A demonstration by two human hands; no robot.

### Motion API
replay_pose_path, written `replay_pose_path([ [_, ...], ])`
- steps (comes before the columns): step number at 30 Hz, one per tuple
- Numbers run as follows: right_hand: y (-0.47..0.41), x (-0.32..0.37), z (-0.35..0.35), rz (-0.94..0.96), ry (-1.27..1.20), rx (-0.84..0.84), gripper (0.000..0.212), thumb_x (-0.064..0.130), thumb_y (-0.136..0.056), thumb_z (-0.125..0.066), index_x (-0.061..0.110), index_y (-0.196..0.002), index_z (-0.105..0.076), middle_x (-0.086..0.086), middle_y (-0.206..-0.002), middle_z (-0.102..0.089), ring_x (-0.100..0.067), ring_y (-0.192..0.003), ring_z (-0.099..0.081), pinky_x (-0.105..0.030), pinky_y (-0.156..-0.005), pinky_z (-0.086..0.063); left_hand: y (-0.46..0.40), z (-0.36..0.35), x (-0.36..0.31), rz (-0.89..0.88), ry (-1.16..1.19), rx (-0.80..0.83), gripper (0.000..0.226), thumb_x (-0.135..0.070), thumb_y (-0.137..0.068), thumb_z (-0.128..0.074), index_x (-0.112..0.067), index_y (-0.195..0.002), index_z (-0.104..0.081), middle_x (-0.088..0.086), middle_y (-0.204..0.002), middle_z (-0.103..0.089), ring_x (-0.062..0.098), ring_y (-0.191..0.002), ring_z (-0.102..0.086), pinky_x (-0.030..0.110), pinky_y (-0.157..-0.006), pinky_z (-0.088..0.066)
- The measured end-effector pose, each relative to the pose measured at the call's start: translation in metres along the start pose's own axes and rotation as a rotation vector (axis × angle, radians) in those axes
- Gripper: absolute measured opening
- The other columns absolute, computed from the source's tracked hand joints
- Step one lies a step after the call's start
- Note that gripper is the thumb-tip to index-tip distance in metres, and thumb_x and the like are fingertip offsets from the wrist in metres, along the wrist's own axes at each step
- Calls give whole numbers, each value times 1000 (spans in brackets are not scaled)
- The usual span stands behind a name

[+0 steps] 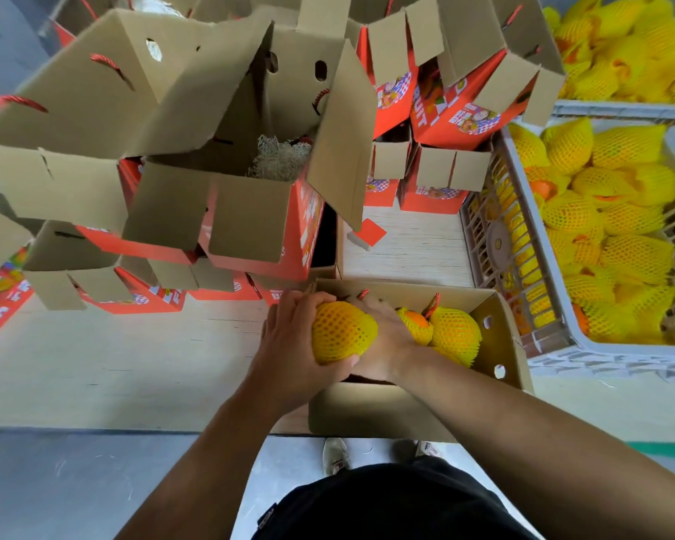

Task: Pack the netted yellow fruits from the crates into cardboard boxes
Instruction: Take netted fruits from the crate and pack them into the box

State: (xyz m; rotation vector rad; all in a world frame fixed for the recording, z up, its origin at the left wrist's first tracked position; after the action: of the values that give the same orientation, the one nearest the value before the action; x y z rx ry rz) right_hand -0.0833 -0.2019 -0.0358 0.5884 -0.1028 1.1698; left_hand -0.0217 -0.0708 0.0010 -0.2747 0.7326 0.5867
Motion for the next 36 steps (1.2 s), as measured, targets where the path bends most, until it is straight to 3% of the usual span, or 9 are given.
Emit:
replay_pose_path([
  [3,5,-8,6,23,162,-113,75,68,-78,-60,30,-141,-45,2,-135,-54,-24,-123,-46,-39,-104,-39,2,-1,-2,0,-7,11,90,-64,-64,-79,-43,-138,-32,-8,-136,-39,17,-122,-43,44,-91,-53],
  [7,0,2,10,-129,173,-217,45,41,-99,-46,23,-139,-36,-6,-133,-49,-29,-124,-48,-37,-106,-39,3,1,-8,-48,-135,-3,86,-62,-63,-79,-39,-135,-36,-6,-133,-43,20,-118,-46,46,-94,-48],
  [10,5,0,11,-91,-89,-109,54,50,-96,-55,23,-138,-34,-9,-130,-50,-33,-119,-57,-38,-97,-45,1,9,-10,-64,-265,-46,82,-73,-62,-68,-39,-132,-41,-7,-129,-50,22,-114,-50,42,-91,-40],
  [13,26,-18,6,-117,21,58,87,64,-80,-71,26,-145,-29,-5,-137,-41,-28,-125,-50,-39,-100,-47,-5,8,-11,-48,-439,19,83,-83,-61,-56,-42,-132,-42,-9,-134,-54,25,-118,-48,42,-92,-34],
  [18,20,-19,1,-257,412,273,61,59,-91,-54,35,-147,-46,5,-145,-54,-29,-137,-48,-43,-105,-45,-13,-5,-8,29,-522,168,87,-89,-63,-60,-43,-136,-45,-13,-141,-54,23,-128,-38,42,-100,-28],
  [22,19,-20,-8,-316,334,343,69,47,-94,-61,28,-155,-36,-2,-149,-51,-29,-138,-48,-40,-106,-46,-20,-7,-16,-34,-661,211,82,-91,-61,-60,-38,-122,-50,-11,-131,-61,24,-129,-38,45,-100,-20],
  [28,42,-39,18,-153,286,370,77,66,-81,-62,30,-143,-36,-9,-138,-55,-32,-136,-38,-45,-112,-30,-28,-13,-24,-94,-864,474,108,-102,-67,-6,-30,-125,-62,-3,-136,-60,31,-141,-31,55,-117,-6],
  [33,41,-29,29,-50,412,437,67,53,-84,-69,31,-142,-43,-3,-136,-55,-29,-136,-39,-43,-110,-29,-32,-20,-28,58,-1059,728,103,-98,-78,-22,-25,-143,-57,10,-163,-35,42,-156,1,66,-116,22],
  [36,43,-35,35,-89,438,499,72,52,-85,-69,27,-147,-43,-4,-142,-52,-30,-141,-36,-44,-117,-25,-33,-23,-38,52,-1159,750,90,-92,-84,-36,-26,-141,-59,12,-161,-35,45,-155,-3,66,-116,22],
])
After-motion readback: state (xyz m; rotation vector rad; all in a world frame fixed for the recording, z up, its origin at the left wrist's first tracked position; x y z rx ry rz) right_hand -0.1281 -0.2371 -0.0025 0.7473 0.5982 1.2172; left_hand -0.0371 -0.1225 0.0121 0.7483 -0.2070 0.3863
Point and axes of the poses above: each hand's wrist, its own y-axis away from the middle knuckle, its own z-axis out of the back of the hand, x = y × z, the point moved 6 cm from there along -y, towards the middle knuckle
